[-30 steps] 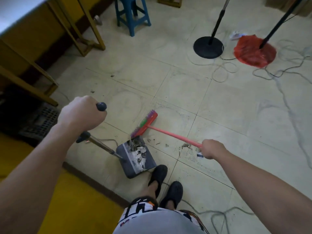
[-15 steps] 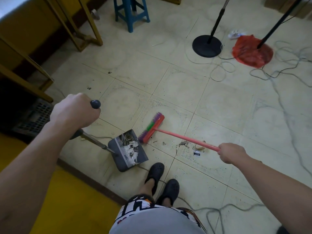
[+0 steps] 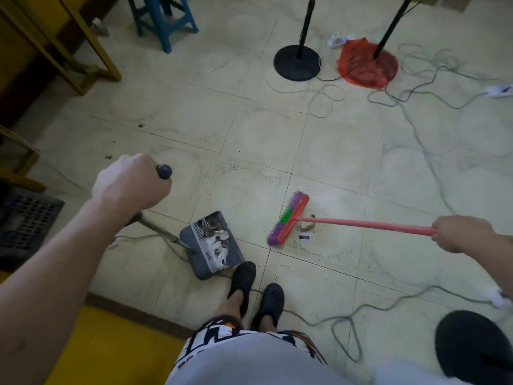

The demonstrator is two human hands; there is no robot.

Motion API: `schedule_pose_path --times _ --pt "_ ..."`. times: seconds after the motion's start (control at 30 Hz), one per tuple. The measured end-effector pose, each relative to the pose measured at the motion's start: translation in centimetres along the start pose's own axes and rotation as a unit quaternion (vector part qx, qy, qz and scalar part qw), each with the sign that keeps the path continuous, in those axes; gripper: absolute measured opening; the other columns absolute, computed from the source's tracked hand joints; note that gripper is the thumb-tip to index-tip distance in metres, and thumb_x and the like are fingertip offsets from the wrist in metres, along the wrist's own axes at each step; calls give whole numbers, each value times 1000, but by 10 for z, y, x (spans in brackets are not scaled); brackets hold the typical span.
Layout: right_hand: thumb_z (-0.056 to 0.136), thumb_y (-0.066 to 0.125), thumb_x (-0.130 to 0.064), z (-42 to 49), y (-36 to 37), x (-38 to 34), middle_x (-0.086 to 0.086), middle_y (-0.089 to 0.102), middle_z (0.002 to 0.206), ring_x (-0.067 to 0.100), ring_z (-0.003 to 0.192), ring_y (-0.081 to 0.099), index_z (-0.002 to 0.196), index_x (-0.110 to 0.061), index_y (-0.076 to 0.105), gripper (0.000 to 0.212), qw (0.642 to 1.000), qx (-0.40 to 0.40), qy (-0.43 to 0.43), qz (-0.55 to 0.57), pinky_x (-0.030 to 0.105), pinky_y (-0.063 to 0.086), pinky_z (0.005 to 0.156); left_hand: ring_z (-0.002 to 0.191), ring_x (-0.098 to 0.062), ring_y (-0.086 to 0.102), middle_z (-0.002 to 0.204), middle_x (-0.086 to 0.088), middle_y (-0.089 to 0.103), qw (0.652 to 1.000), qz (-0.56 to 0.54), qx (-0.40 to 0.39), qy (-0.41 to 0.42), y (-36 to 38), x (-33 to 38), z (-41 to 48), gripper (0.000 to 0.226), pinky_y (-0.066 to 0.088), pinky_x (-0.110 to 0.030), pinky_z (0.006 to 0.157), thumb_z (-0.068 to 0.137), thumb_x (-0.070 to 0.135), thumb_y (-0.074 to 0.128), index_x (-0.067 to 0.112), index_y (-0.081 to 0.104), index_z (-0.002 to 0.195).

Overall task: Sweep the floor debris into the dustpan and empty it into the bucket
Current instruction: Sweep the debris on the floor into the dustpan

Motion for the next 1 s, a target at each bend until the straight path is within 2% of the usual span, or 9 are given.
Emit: schedule_pose_path --times 0.1,0.17,0.3,0.43,0.63,0.77,0.83,1.0 --pt "91 47 -34 -2 14 31 -6 62 93 15 92 63 110 -30 65 27 1000 1 30 -3 30 50 83 53 -27 66 66 -13 65 1000 3 -9 17 4 17 -3 33 60 -36 58 95 33 50 8 58 76" --pt "89 46 -32 -3 20 46 -9 59 85 14 87 62 107 -30 65 26 999 -2 43 -11 31 52 83 54 -27 67 66 -13 65 999 9 -3 34 7 30 -4 33 61 -40 60 95 34 49 9 58 75" --pt "93 41 -37 -17 22 58 -11 62 92 13 85 61 104 -31 62 24 1000 1 31 -1 31 50 81 54 -27 67 65 -11 65 998 19 12 61 14 54 -8 31 62 -42 62 94 34 49 12 56 73" --pt "94 42 -42 -29 27 73 -10 64 94 14 86 60 101 -37 62 22 997 16 51 64 31 48 78 56 -28 67 66 -12 64 996 21 20 90 20 76 -9 33 62 -43 60 94 35 48 12 56 72" --pt "92 45 -50 -46 52 89 -9 63 93 16 83 60 104 -40 63 24 984 -19 92 150 31 48 80 55 -28 66 64 -10 63 988 36 31 147 32 106 -1 34 61 -41 60 93 36 49 13 56 69" --pt "93 48 -47 -61 77 78 -4 65 99 20 88 59 107 -32 66 28 966 -61 127 216 30 44 76 58 -26 61 66 -8 60 980 64 32 188 40 126 11 34 56 -32 61 93 36 47 14 56 68" --pt "92 48 -45 -64 86 63 0 66 100 23 86 60 105 -25 68 31 953 -72 151 252 31 42 70 60 -27 61 66 -7 58 975 68 27 210 46 135 20 34 56 -33 63 92 35 48 14 56 67" --pt "91 48 -43 -73 99 14 2 63 82 26 72 60 104 -23 69 31 921 -83 195 328 29 45 59 61 -27 61 65 -6 57 959 82 2 270 56 150 53 32 56 -33 63 90 33 47 15 54 64"
Point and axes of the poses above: each hand's wrist, its own z-axis towards the middle knuckle, its own y-axis out of the palm, x = y × z, the point moved 2 cm from there along z, towards the middle knuckle
